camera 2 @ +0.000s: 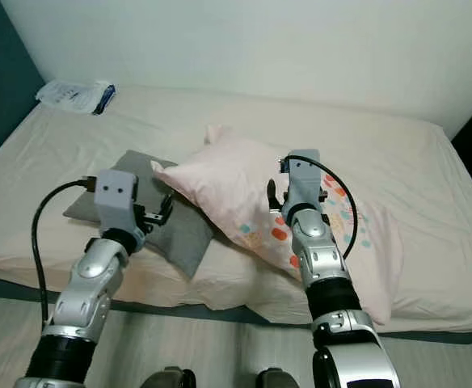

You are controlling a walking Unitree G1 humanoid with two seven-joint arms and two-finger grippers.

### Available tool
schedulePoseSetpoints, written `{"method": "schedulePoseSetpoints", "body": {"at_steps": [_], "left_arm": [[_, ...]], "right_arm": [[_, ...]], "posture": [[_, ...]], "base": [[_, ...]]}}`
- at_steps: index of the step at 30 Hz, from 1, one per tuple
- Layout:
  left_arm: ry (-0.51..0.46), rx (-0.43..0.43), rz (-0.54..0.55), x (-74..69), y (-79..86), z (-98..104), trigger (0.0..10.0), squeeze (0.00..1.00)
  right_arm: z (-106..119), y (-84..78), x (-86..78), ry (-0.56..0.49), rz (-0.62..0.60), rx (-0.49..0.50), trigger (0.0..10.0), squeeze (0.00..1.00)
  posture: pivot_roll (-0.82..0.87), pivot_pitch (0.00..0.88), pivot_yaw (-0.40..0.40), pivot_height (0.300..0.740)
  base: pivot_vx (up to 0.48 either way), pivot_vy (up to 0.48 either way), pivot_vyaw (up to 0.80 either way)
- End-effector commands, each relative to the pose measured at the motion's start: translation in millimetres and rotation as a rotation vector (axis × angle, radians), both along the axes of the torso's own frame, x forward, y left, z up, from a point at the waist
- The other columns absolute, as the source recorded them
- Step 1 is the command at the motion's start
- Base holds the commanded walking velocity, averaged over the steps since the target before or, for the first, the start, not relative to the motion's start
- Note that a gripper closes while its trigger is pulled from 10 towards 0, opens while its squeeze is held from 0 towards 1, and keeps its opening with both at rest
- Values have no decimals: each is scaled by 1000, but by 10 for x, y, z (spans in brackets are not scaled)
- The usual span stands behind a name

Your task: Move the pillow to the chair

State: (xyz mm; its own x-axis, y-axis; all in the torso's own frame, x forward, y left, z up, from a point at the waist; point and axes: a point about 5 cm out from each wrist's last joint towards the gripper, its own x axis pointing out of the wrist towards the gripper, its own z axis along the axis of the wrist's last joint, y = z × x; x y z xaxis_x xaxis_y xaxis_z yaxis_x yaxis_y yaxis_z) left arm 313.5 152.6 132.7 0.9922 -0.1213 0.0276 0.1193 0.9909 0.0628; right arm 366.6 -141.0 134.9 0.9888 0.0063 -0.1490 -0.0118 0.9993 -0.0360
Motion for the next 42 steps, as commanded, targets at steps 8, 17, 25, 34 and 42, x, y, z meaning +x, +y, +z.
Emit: {"method": "schedulePoseSetpoints", "body": {"at_steps": [8,17,25,34,42], "left_arm": [[-10,-24,-46,-16,-129,18,10000,0],[-19,-56,-61,-67,-131,22,10000,0],[-11,-58,-68,-89,-156,-7,10000,0],[-12,-61,-46,-96,-130,-11,10000,0],[-8,-64,-29,-88,-94,-26,10000,0]], "right_arm": [[-62,-36,-49,14,-12,12,10000,0],[-58,20,-45,13,1,13,10000,0],[-42,22,-40,10,10,9,10000,0],[-43,16,-45,9,11,4,10000,0],[-51,12,-45,12,14,3,10000,0]], "posture": [[-5,134,-43,731],[-6,137,-47,731],[-8,137,-49,731],[-10,135,-48,731],[-11,128,-49,731]], "base": [[0,0,0],[290,0,0],[410,0,0],[353,0,0],[0,0,0]]}}
